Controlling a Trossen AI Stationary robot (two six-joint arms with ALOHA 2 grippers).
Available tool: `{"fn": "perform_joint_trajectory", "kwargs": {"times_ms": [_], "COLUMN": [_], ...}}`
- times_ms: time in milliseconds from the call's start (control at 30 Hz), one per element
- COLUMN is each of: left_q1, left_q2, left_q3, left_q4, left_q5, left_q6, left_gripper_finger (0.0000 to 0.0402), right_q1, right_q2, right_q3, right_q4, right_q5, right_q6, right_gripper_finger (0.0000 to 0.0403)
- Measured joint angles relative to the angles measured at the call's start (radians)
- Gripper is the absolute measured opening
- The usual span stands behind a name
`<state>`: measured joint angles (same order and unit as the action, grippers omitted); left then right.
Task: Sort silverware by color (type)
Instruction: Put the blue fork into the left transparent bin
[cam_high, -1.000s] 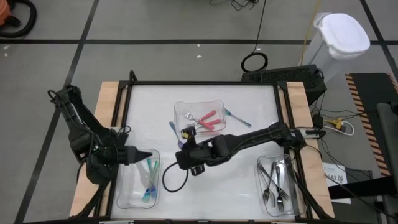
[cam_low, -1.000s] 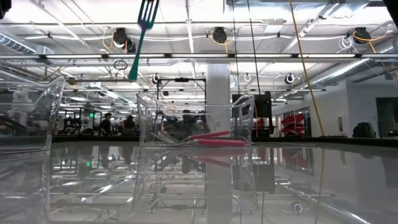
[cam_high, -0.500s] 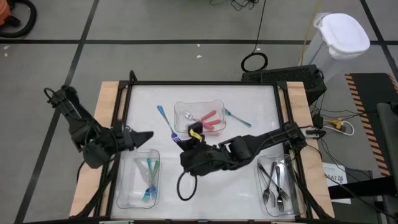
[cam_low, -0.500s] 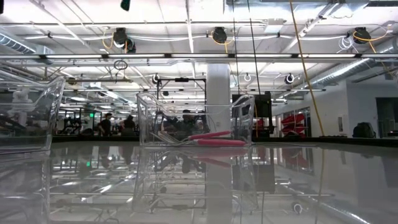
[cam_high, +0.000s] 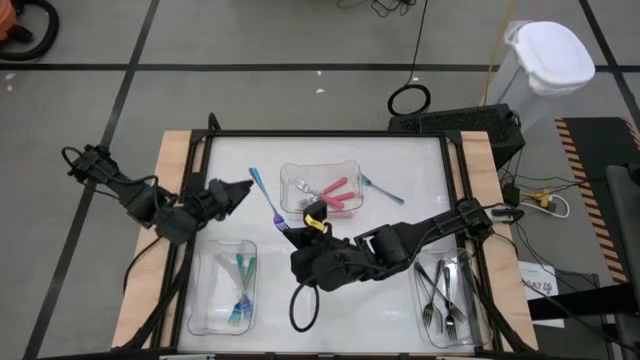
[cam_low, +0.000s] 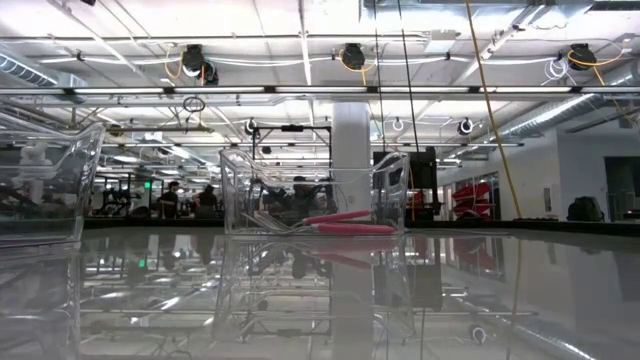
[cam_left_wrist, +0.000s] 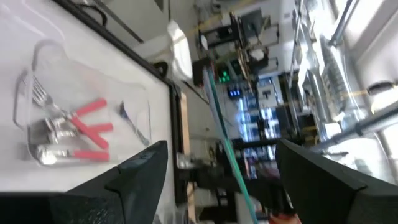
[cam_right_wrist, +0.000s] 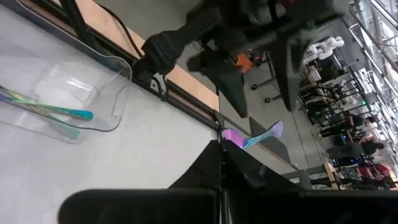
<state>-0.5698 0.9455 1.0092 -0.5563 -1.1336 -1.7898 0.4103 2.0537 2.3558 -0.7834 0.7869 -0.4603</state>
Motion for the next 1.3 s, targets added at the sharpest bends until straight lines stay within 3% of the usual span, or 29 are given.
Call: {"fn": "perform_joint_trajectory", "kwargs": {"times_ms": [267, 700, 1100, 1300], "left_q1": [0.13, 0.309, 0.396, 0.414], "left_q2": [-0.027, -0.026, -0.025, -0.013], "left_q3": [0.0, 0.0, 0.0, 0.0], "left_q4": [-0.003, -0.002, -0.001, 0.0], "left_q5": [0.049, 0.314, 0.424, 0.427], "left_q6": [0.101, 0.13, 0.129, 0.129], "left_gripper_finger": [0.0297, 0.0297, 0.0297, 0.0284], "right_q1": [0.0, 0.0, -0.001, -0.001], "right_q2": [0.0, 0.0, 0.0, 0.0], "right_q3": [0.0, 0.0, 0.0, 0.0], "right_q4": [-0.007, -0.028, -0.068, -0.143], "right_q5": [-0.001, -0.004, -0.006, -0.006], "right_q6": [0.0, -0.017, -0.057, -0.06], "right_gripper_finger": [0.0, 0.0, 0.0, 0.0]}}
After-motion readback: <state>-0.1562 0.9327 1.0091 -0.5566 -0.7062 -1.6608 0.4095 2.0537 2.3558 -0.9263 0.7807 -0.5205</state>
